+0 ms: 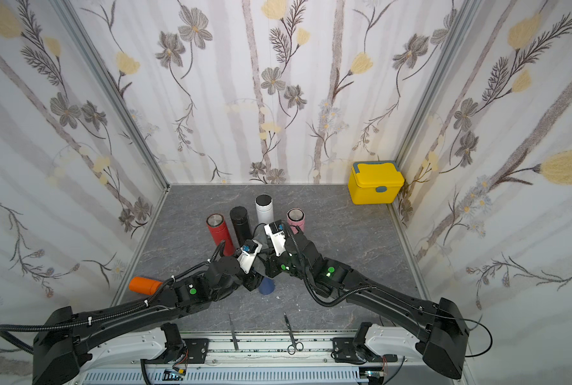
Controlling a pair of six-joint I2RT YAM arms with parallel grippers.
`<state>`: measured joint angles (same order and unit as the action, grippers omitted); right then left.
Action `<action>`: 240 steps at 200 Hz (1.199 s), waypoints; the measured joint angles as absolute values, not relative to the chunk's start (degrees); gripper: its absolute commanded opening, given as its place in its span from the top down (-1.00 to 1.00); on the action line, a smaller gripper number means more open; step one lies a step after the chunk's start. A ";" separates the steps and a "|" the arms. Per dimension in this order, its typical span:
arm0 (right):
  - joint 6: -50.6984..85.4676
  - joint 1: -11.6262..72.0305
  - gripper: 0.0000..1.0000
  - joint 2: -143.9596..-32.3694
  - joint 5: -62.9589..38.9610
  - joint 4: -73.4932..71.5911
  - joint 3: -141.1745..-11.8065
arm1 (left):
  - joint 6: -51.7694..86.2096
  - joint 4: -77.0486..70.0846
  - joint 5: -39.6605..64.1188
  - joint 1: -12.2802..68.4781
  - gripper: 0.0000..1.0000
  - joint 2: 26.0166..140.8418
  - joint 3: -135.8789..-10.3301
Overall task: Wipe the surface of the thermos
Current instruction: Wipe the dirt from the surface of the thermos.
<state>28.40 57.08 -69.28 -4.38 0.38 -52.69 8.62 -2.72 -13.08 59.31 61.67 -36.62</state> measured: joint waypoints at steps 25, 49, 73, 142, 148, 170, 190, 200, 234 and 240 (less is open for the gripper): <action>28.95 56.97 1.00 -72.18 -0.40 0.45 -54.70 | 9.47 -2.52 -15.18 59.20 1.00 61.65 -36.62; 30.04 56.58 1.00 -71.48 6.37 1.39 -54.48 | 8.45 -2.83 -14.76 59.27 1.00 61.95 -36.62; 31.55 54.81 1.00 -66.76 12.53 4.54 -51.35 | 7.53 -3.27 -14.57 59.46 0.26 62.30 -36.62; 34.46 48.34 1.00 -59.13 11.57 4.97 -46.92 | 7.90 -4.01 -13.80 59.53 -0.61 62.13 -36.18; 34.48 48.25 1.00 -59.00 11.11 4.99 -46.68 | 7.92 -4.19 -13.82 59.53 -0.61 62.13 -36.16; 34.68 47.88 1.00 -58.65 10.57 4.95 -45.82 | 7.94 -4.51 -13.82 59.53 -0.61 62.11 -36.14; 34.92 47.59 1.00 -58.22 10.17 4.91 -45.30 | 7.94 -5.08 -13.80 59.53 -0.61 62.19 -36.14; 34.96 47.51 1.00 -58.06 10.07 4.89 -45.08 | 7.94 -5.80 -13.78 59.53 -0.61 62.43 -36.14; 35.14 47.46 1.00 -57.52 8.71 4.60 -44.12 | 7.94 -6.76 -13.80 59.53 -0.47 63.88 -36.21; 35.16 47.44 1.00 -57.45 8.67 4.54 -43.97 | 7.94 -6.87 -13.80 59.53 -0.46 64.03 -36.21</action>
